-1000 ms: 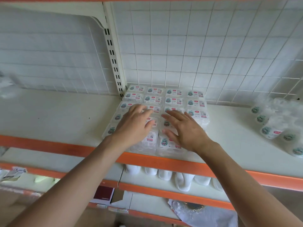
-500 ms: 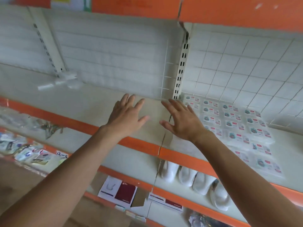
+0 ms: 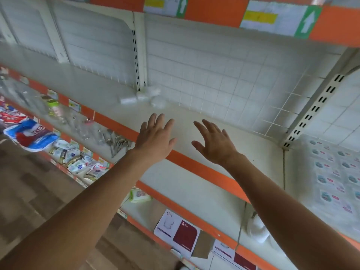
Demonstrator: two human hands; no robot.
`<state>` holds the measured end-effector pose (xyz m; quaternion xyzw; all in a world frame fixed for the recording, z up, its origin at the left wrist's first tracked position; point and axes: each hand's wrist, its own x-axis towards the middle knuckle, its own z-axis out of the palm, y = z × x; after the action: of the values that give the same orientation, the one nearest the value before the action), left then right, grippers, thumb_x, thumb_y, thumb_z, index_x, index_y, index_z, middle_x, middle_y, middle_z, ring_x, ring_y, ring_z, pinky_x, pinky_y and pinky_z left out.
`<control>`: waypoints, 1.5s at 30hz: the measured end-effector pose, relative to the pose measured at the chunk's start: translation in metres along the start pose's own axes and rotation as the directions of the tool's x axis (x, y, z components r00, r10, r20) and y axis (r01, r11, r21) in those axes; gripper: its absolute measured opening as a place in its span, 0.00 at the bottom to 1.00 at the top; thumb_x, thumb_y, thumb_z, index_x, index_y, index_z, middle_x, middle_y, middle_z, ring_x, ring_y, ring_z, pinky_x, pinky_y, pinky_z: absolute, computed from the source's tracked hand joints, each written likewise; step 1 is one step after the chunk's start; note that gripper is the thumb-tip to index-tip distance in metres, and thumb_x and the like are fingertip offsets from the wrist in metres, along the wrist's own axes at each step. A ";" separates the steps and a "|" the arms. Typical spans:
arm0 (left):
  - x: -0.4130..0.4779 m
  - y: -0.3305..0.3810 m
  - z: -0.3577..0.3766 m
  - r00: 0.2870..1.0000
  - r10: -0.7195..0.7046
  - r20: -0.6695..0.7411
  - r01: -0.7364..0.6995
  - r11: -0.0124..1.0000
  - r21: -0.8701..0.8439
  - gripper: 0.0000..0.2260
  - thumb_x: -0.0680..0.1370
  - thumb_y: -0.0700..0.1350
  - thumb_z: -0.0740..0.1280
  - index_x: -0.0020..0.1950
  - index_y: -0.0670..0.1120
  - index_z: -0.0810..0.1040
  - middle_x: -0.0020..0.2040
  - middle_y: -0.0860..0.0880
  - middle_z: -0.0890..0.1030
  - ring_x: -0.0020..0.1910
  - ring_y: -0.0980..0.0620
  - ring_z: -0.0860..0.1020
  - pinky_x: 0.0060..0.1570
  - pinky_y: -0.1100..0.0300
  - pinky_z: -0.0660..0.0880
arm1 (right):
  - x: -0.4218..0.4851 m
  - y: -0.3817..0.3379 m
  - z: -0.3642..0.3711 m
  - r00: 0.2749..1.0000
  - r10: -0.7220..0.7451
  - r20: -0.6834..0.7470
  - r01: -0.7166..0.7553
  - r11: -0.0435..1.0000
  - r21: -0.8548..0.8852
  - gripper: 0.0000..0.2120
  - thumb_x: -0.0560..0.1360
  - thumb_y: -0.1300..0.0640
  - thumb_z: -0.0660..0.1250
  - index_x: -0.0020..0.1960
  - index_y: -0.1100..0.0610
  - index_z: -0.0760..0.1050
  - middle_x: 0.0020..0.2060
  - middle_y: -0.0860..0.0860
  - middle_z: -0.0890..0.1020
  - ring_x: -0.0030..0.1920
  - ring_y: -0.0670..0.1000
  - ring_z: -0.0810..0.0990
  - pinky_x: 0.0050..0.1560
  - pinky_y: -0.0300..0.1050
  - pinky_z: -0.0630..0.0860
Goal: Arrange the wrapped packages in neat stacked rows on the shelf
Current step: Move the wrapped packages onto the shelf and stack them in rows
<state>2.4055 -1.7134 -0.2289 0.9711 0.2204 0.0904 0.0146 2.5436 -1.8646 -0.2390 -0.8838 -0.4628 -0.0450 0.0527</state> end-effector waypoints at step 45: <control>0.224 -0.279 0.104 0.933 0.359 0.023 -0.340 0.901 -0.270 0.21 0.77 0.46 0.64 0.70 0.46 0.71 0.63 0.46 0.73 0.63 0.42 0.67 0.58 0.50 0.70 | 0.273 -0.134 0.120 0.846 0.533 -0.035 -0.525 0.842 0.126 0.20 0.78 0.43 0.62 0.65 0.53 0.70 0.64 0.53 0.68 0.59 0.58 0.73 0.53 0.52 0.74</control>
<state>2.5044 -1.3638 -0.3127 0.9870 0.0280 0.0846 0.1339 2.5924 -1.5503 -0.3161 -0.9706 -0.2009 -0.0332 0.1280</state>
